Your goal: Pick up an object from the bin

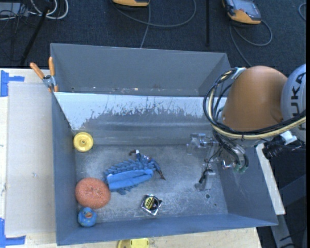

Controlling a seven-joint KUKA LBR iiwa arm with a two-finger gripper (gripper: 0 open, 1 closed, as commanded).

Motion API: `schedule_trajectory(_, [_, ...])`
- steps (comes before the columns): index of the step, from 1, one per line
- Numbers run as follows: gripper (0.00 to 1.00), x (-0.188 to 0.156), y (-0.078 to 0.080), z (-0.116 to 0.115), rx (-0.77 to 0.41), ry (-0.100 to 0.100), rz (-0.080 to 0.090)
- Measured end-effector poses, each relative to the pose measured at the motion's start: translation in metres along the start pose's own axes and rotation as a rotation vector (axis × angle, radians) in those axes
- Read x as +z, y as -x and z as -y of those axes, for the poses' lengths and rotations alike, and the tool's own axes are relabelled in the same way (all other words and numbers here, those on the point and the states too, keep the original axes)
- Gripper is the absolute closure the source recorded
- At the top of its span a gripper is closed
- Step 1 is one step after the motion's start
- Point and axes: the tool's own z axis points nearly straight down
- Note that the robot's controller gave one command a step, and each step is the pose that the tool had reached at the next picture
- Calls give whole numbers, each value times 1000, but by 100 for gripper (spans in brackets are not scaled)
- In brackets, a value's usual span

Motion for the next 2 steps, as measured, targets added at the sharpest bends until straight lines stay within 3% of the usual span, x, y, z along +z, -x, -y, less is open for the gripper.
schedule_trajectory(1, [0, -4, 2, 0, 0, 0, 8])
schedule_trajectory(2, [0, 41, 13, -26, -61, -1, 14])
